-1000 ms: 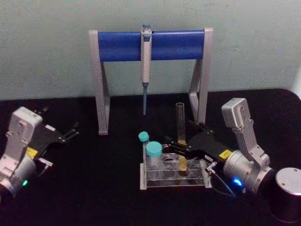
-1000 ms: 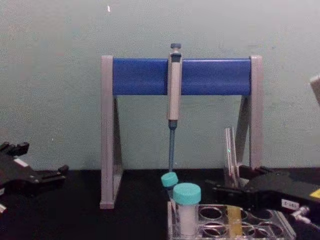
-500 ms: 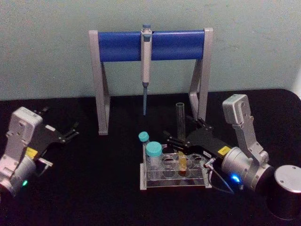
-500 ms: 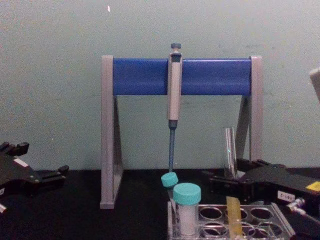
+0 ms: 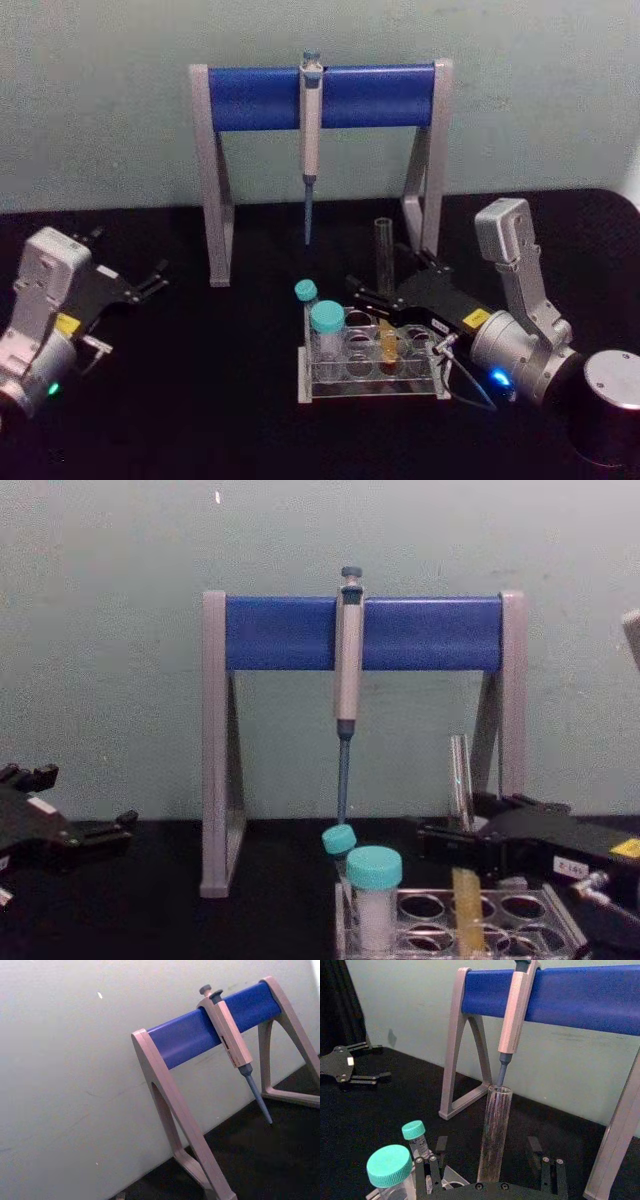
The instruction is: Pick up the test tube from the test tube rack, shake it, then place it back into the test tube rack.
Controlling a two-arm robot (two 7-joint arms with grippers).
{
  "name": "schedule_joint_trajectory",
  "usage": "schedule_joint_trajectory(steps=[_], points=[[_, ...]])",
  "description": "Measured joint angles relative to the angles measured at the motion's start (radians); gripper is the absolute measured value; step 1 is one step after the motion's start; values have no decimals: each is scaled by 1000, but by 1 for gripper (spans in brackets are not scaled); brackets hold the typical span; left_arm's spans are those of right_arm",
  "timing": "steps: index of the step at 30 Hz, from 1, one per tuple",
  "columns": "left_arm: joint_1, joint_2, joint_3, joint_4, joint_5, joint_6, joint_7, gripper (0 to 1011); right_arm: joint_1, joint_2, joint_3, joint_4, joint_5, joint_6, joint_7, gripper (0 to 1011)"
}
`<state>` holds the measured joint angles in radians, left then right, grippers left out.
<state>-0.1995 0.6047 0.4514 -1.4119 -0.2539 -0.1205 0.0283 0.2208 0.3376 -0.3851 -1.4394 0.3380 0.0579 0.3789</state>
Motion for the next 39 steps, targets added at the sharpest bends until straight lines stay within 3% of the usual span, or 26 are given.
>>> schedule_joint_trajectory(steps=[4, 9, 30, 39], points=[[0, 0, 0, 0, 0, 0, 0, 1010, 0, 0, 0, 0, 0, 0, 0, 998], [0, 0, 0, 0, 0, 0, 0, 1010, 0, 1, -1, 0, 1, 0, 0, 912], [0, 0, 0, 0, 0, 0, 0, 1010, 0, 1, -1, 0, 2, 1, -1, 258], [0, 0, 0, 0, 0, 0, 0, 1010, 0, 1, -1, 0, 2, 1, -1, 229]])
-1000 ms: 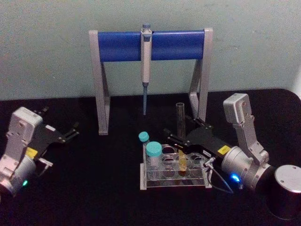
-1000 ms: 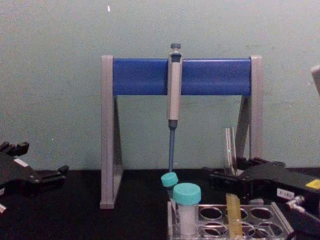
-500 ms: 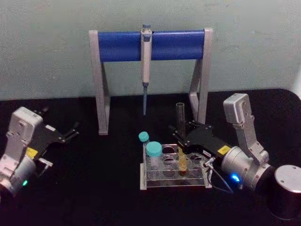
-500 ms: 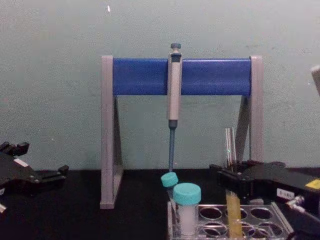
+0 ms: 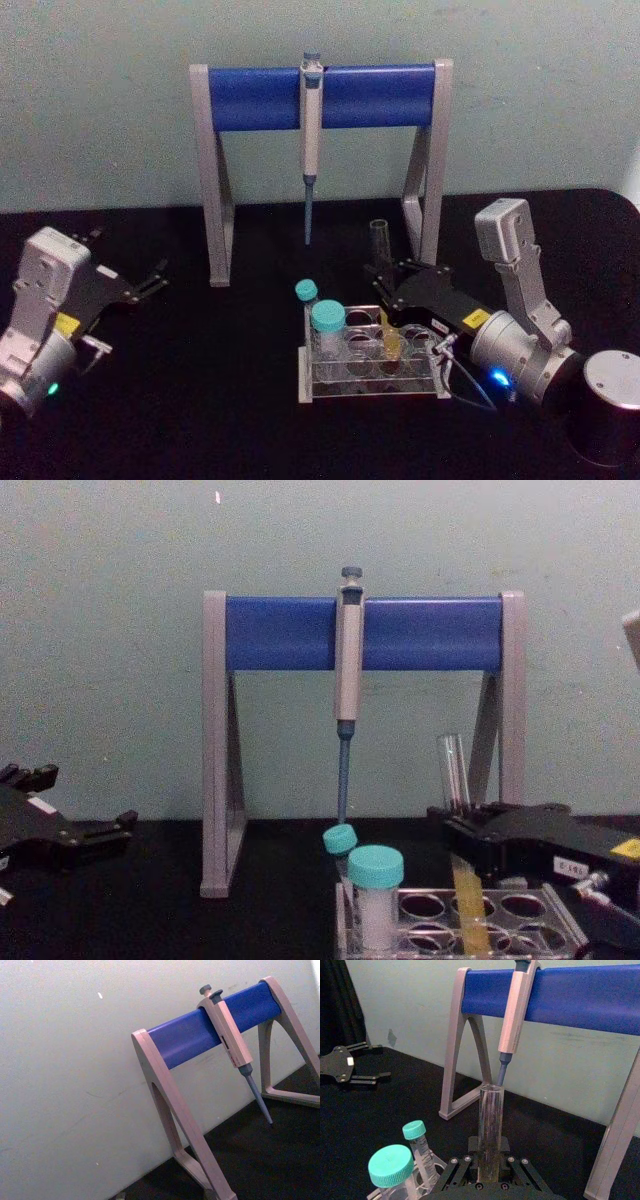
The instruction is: Pick up the test tube from the test tube rack, shake it, then place it back into the test tube rack.
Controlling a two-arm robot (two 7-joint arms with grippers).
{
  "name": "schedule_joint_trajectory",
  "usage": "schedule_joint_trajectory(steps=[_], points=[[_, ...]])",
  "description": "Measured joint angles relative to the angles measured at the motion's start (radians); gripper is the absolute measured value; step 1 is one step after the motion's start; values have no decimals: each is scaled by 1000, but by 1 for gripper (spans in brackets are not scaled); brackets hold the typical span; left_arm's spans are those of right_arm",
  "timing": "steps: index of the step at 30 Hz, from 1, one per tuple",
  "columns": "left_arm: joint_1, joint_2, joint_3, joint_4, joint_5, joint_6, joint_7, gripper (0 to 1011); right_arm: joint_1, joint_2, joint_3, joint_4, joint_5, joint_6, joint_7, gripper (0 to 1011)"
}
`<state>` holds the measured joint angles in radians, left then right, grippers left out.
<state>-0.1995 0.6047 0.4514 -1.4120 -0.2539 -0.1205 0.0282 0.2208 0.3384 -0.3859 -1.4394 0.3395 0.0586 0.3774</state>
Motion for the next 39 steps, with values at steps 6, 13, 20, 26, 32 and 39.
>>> schedule_joint_trajectory(steps=[6, 13, 20, 26, 32, 39], points=[[0, 0, 0, 0, 0, 0, 0, 1010, 0, 0, 0, 0, 0, 0, 0, 229], [0, 0, 0, 0, 0, 0, 0, 1010, -16, 1, 9, -11, -4, -51, 6, 229], [0, 0, 0, 0, 0, 0, 0, 1010, -39, 5, 22, -33, -7, -106, 22, 229], [0, 0, 0, 0, 0, 0, 0, 1010, -63, 7, 37, -52, 4, -143, 31, 229], [0, 0, 0, 0, 0, 0, 0, 1010, -79, 9, 55, -76, 27, -177, 45, 229], [0, 0, 0, 0, 0, 0, 0, 1010, -85, 18, 67, -116, 43, -198, 58, 229]])
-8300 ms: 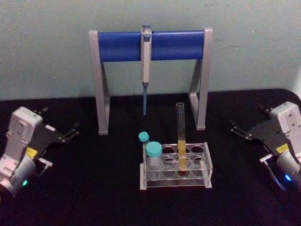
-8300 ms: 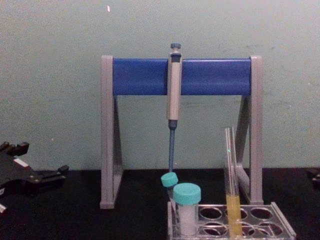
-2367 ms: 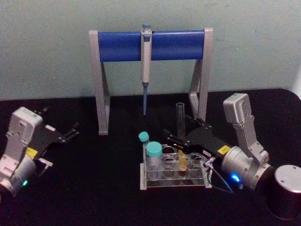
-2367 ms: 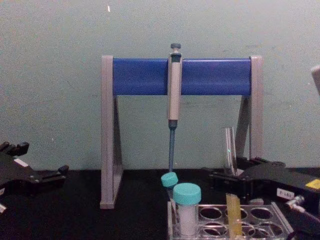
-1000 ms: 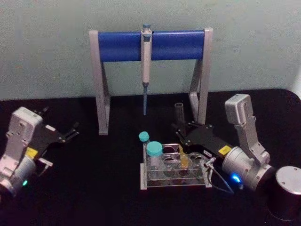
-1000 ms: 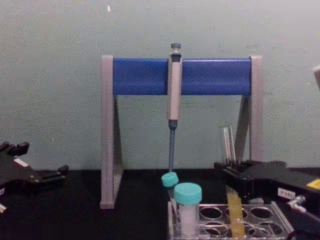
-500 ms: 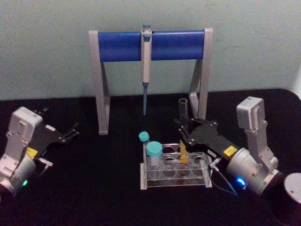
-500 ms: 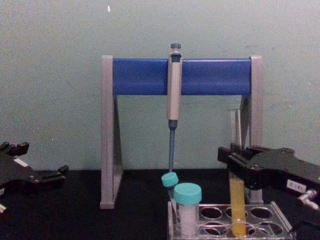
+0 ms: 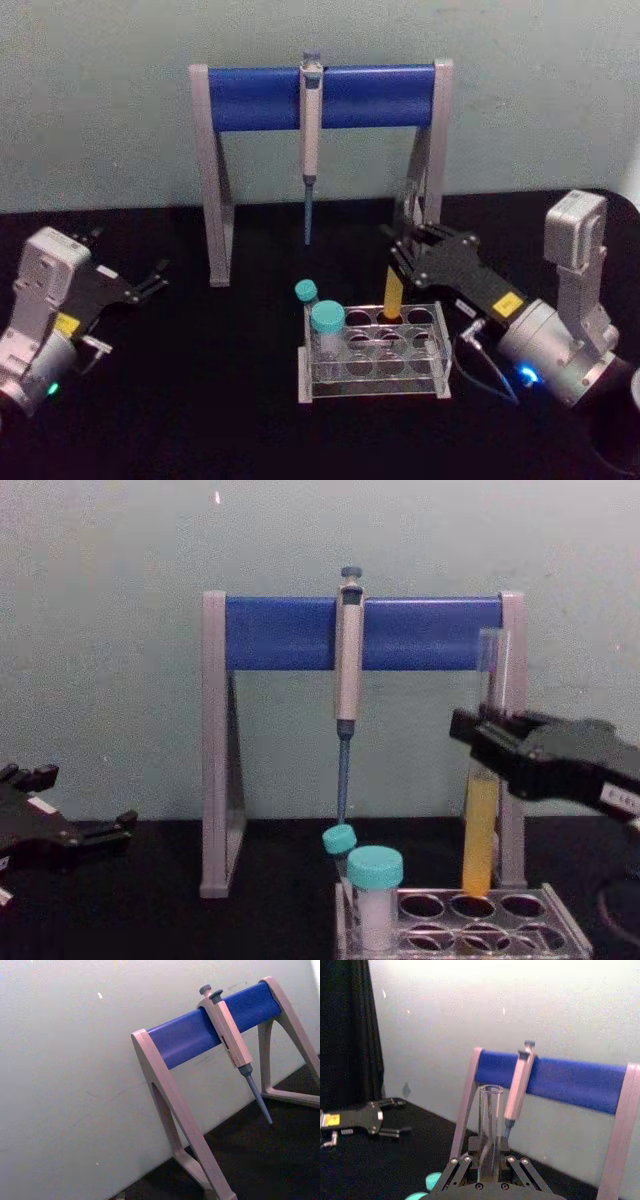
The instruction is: Pick up the test tube from the test tube rack, shake it, then place it back into the test tube rack.
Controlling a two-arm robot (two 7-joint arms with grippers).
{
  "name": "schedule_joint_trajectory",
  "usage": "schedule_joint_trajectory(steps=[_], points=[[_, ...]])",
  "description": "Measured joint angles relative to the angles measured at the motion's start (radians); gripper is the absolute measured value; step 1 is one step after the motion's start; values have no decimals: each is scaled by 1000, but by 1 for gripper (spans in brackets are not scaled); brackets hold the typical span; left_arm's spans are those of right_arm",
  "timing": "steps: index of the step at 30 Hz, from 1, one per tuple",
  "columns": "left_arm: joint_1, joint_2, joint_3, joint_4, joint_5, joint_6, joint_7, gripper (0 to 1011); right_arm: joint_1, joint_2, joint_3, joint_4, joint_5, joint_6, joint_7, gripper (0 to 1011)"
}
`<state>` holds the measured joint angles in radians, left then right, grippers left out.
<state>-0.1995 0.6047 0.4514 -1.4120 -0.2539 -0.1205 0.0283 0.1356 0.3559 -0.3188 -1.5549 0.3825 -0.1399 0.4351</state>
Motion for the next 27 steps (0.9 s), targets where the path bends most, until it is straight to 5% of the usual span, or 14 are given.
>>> schedule_joint_trajectory(steps=[13, 27], points=[[0, 0, 0, 0, 0, 0, 0, 1010, 15, 7, 9, -36, 18, -31, 16, 229], [0, 0, 0, 0, 0, 0, 0, 1010, 81, -21, -20, 52, 18, -46, 36, 229]])
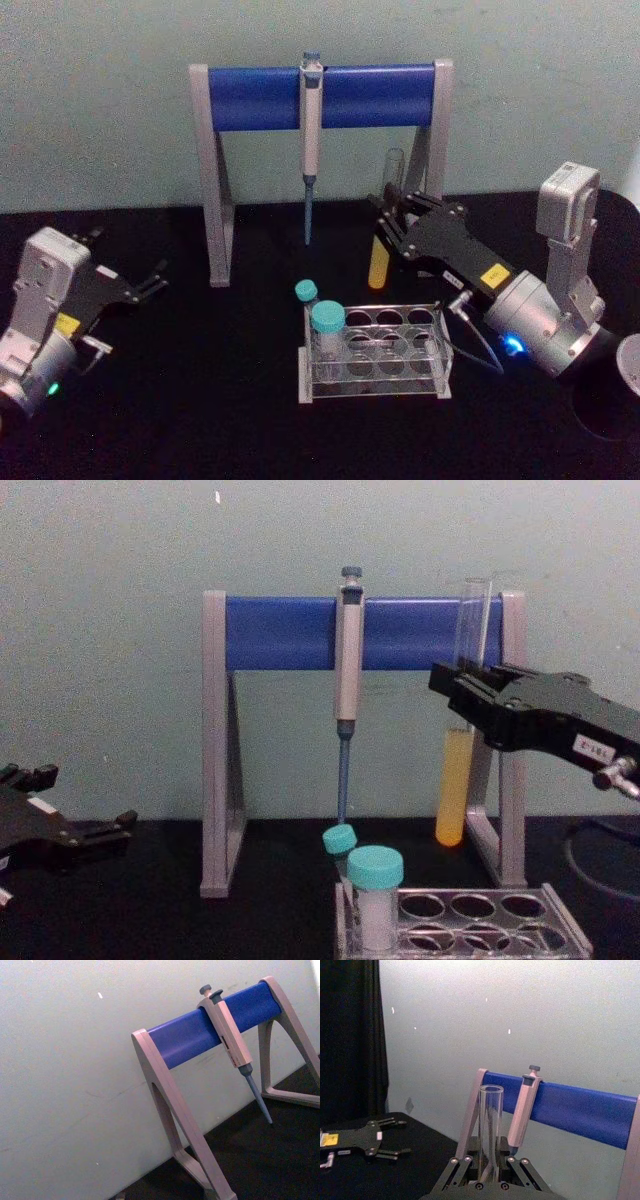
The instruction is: Pick up the test tube from the test tube rack, shake it, then place it back into the test tube rack.
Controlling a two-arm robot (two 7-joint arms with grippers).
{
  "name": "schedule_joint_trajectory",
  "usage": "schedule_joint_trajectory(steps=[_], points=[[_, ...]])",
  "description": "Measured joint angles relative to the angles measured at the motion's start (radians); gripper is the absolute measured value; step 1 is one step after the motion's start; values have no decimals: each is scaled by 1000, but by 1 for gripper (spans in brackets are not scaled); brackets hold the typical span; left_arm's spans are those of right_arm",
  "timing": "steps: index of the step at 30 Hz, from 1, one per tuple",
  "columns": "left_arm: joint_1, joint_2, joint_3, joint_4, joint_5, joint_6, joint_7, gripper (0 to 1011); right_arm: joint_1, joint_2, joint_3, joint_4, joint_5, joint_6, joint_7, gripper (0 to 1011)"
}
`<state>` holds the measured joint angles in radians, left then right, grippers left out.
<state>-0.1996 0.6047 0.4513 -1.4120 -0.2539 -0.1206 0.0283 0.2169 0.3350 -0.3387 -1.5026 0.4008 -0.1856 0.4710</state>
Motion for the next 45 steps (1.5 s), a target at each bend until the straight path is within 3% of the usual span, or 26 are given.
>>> schedule_joint_trajectory(steps=[10, 17, 25, 31, 37, 45], points=[[0, 0, 0, 0, 0, 0, 0, 1010, 12, -5, 19, 22, -37, -23, -41, 229], [0, 0, 0, 0, 0, 0, 0, 1010, -36, 20, 53, -32, -56, -1, -69, 229], [0, 0, 0, 0, 0, 0, 0, 1010, -95, 50, 70, -98, -33, 37, -51, 229], [0, 0, 0, 0, 0, 0, 0, 1010, -105, 63, 49, -118, 13, 66, 0, 229], [0, 0, 0, 0, 0, 0, 0, 1010, -77, 64, 9, -100, 47, 79, 43, 229], [0, 0, 0, 0, 0, 0, 0, 1009, -26, 24, -19, -33, 56, 23, 39, 229]])
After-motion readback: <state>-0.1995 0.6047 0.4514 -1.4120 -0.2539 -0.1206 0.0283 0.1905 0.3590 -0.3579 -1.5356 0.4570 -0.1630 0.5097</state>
